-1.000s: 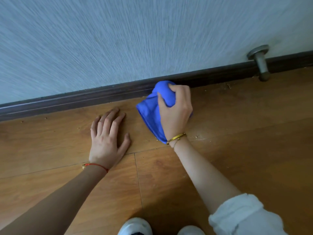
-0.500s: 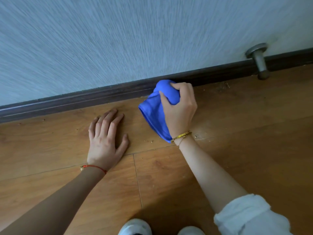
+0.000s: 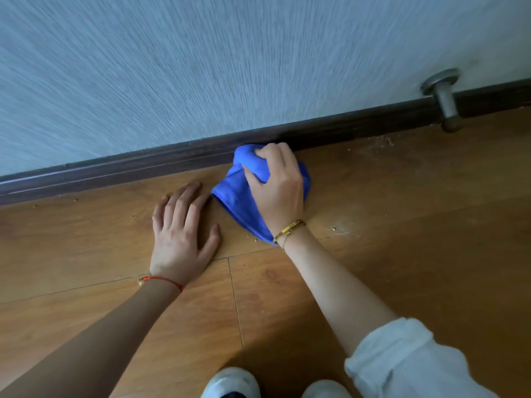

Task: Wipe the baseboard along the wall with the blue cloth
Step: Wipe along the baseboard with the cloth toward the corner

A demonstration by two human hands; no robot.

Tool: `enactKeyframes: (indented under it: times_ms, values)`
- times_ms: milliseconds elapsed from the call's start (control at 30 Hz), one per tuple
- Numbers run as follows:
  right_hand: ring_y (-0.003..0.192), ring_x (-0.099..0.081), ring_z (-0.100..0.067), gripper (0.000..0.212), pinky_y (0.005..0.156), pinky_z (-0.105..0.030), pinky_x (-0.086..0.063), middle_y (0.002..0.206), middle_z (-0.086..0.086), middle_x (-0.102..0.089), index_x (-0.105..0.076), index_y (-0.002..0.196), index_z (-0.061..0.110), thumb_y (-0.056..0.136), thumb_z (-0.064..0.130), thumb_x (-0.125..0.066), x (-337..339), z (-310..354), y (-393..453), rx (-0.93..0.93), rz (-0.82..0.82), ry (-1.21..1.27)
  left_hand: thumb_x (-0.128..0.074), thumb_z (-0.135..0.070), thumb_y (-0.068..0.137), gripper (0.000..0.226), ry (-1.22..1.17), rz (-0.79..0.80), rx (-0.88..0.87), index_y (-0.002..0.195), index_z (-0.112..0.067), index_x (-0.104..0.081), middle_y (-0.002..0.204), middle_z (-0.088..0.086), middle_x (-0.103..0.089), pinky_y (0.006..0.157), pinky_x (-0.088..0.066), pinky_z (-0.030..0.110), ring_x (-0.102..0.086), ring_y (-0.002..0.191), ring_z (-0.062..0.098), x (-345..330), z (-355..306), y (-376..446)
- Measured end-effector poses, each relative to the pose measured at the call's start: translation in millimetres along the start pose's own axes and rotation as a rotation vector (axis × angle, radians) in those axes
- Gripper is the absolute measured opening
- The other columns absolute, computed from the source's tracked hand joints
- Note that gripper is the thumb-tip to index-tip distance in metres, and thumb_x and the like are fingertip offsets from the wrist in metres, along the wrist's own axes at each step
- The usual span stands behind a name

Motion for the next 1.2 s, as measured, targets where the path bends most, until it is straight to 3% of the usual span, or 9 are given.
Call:
enactKeyframes:
  times_ms: [167, 233, 400, 533, 667, 767, 900, 1000, 1200]
  values:
    - [0.074, -0.051, -0.016, 0.016, 0.067, -0.028, -0.044, 0.079, -0.011, -0.057, -0.057, 0.076, 0.003, 0.074, 0.003, -0.073, 49, -51, 9, -0.329, -0.295, -0.048, -0.049, -0.04, 0.095, 0.059, -0.003, 0.017, 0.01, 0.147, -0.012, -0.05, 0.155, 0.01, -0.044, 0.123, -0.02, 0.053, -0.038, 0.144, 0.03, 2, -2, 0]
    - [0.075, -0.052, -0.017, 0.017, 0.067, -0.026, -0.045, 0.08, -0.011, -0.057, -0.058, 0.077, 0.001, 0.073, -0.001, -0.075, 41, -40, 9, -0.286, -0.266, -0.01, -0.05, -0.039, 0.094, 0.058, 0.006, 0.009, 0.01, 0.146, -0.011, -0.051, 0.155, 0.01, -0.045, 0.122, -0.021, 0.053, -0.039, 0.144, 0.03, 2, -3, 0]
    - [0.07, -0.054, -0.03, 0.016, 0.064, -0.038, -0.047, 0.076, -0.014, -0.053, -0.059, 0.074, -0.002, 0.069, -0.012, -0.071, -1, 11, 1, -0.026, -0.03, 0.028, -0.051, -0.038, 0.093, 0.058, 0.007, -0.008, -0.003, 0.144, -0.009, -0.052, 0.154, 0.011, -0.046, 0.122, -0.022, 0.052, -0.041, 0.141, 0.031, 0, -1, 0]
    - [0.074, -0.055, -0.023, 0.016, 0.07, -0.02, -0.042, 0.078, -0.01, -0.057, -0.06, 0.076, 0.002, 0.072, -0.005, -0.074, 26, -18, 8, -0.202, -0.191, 0.036, -0.05, -0.04, 0.095, 0.058, -0.003, 0.005, 0.005, 0.146, -0.011, -0.051, 0.154, 0.01, -0.046, 0.122, -0.021, 0.052, -0.04, 0.143, 0.03, 2, 0, 0]
    - [0.076, -0.054, -0.018, 0.018, 0.07, -0.021, -0.044, 0.082, -0.01, -0.057, -0.059, 0.081, 0.0, 0.074, 0.004, -0.075, 51, -47, 11, -0.34, -0.314, 0.001, -0.05, -0.04, 0.095, 0.059, -0.003, 0.014, 0.017, 0.146, -0.012, -0.051, 0.155, 0.009, -0.045, 0.123, -0.02, 0.052, -0.038, 0.145, 0.028, 2, -1, 0]
    - [0.077, -0.051, -0.021, 0.021, 0.07, -0.022, -0.041, 0.081, -0.013, -0.055, -0.056, 0.077, 0.0, 0.072, -0.002, -0.076, 31, -29, 8, -0.234, -0.181, 0.002, -0.05, -0.039, 0.094, 0.058, -0.001, 0.012, 0.01, 0.146, -0.011, -0.051, 0.154, 0.009, -0.046, 0.123, -0.021, 0.053, -0.039, 0.145, 0.028, 1, -2, 0]
    - [0.071, -0.052, -0.028, 0.018, 0.063, -0.04, -0.047, 0.078, -0.012, -0.052, -0.054, 0.075, 0.0, 0.073, -0.003, -0.072, 1, -2, 2, -0.046, 0.114, -0.005, -0.05, -0.039, 0.093, 0.058, -0.012, 0.004, 0.018, 0.145, -0.011, -0.053, 0.154, 0.009, -0.047, 0.123, -0.021, 0.051, -0.04, 0.143, 0.028, 1, -2, 0]
    - [0.079, -0.056, -0.026, 0.018, 0.069, -0.039, -0.049, 0.085, -0.008, -0.056, -0.059, 0.084, 0.002, 0.075, 0.004, -0.074, 17, -9, 0, -0.089, 0.139, -0.008, -0.05, -0.038, 0.093, 0.057, -0.023, 0.003, 0.013, 0.144, -0.011, -0.053, 0.153, 0.009, -0.047, 0.122, -0.022, 0.051, -0.041, 0.142, 0.029, 3, -3, 0]
    - [0.094, -0.06, -0.017, 0.028, 0.086, -0.021, -0.047, 0.099, -0.002, -0.062, -0.065, 0.099, 0.008, 0.076, 0.003, -0.079, 85, -26, -11, -0.207, 0.039, -0.033, -0.049, -0.038, 0.094, 0.054, -0.054, 0.047, 0.023, 0.142, -0.014, -0.054, 0.15, 0.008, -0.05, 0.121, -0.024, 0.053, -0.044, 0.139, 0.029, 8, -9, 4]
Point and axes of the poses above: each hand's wrist, its own y-axis towards the middle knuckle, its own x-axis out of the back of the hand, z = x × y, the point moved 5 cm from there along y, towards the middle knuckle
